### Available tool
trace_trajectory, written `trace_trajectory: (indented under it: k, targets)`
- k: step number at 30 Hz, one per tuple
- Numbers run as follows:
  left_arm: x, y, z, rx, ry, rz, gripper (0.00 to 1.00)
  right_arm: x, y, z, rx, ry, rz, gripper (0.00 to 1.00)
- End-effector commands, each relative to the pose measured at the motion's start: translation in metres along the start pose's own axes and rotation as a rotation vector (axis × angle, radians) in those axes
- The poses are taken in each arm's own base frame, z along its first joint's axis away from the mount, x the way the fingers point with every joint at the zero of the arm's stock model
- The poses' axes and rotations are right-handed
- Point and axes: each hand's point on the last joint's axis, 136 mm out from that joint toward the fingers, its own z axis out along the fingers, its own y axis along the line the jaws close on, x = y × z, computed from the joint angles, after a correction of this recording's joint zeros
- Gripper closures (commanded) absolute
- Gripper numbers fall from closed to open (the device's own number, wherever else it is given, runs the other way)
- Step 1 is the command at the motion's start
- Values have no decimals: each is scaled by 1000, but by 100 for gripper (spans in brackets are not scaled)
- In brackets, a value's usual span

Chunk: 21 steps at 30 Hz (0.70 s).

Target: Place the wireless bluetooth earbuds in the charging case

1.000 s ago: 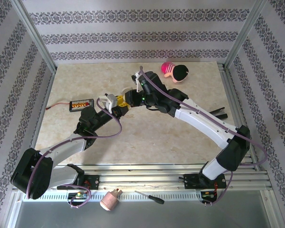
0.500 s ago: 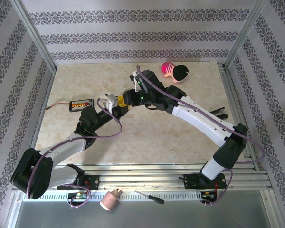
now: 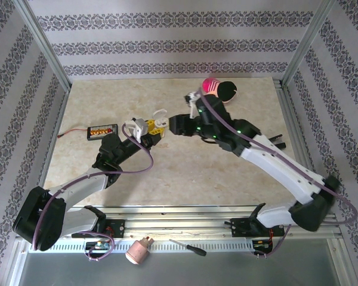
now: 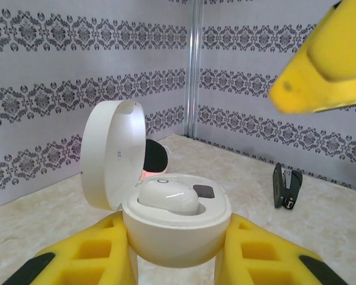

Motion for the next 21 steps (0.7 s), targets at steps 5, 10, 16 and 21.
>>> trace_trajectory:
  k: [5, 10, 16, 21]
  targets:
    - [-5, -1, -12, -7, 8, 61, 83, 21, -115, -25, 282, -46, 108, 41]
    - [-5, -4, -16, 3, 10, 59, 84, 56, -191, -18, 377, 35, 280, 42]
    - [-6, -6, -15, 13, 14, 55, 83, 79, -253, 15, 454, 132, 390, 46]
    - [-6, -6, -14, 15, 14, 46, 83, 83, -292, 47, 511, 188, 404, 48]
